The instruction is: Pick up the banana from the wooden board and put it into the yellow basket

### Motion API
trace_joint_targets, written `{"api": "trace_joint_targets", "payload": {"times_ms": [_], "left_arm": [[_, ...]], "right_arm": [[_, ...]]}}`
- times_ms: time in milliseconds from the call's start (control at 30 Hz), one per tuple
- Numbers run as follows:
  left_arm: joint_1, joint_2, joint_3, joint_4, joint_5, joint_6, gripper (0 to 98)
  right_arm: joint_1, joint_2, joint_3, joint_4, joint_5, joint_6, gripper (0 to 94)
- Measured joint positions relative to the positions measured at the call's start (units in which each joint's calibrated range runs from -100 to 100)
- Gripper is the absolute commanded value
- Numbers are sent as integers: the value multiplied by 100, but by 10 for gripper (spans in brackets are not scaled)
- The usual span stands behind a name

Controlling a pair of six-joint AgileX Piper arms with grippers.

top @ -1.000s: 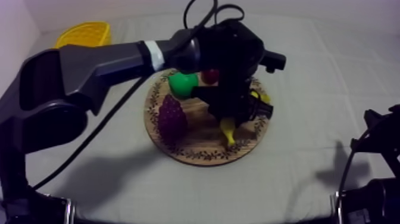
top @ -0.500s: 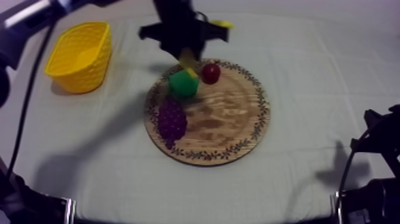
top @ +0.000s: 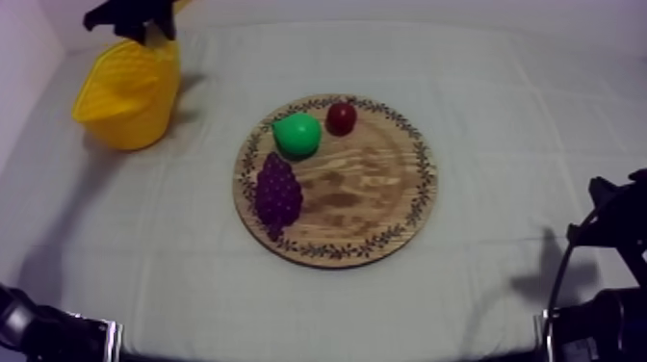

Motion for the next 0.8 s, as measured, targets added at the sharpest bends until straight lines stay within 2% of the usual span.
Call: {"api": "trace_joint_targets", "payload": {"times_ms": [200,367,800], "left_arm": [[-642,107,158,-68,-18,-70,309],[-978,349,265,-97,-164,-67,304],[-1196,1148,371,2,-741,27,306]], "right_arm": [[0,0,0,0,0,0,3],[0,0,0,0,0,0,3],[0,0,0,0,0,0,3]]}}
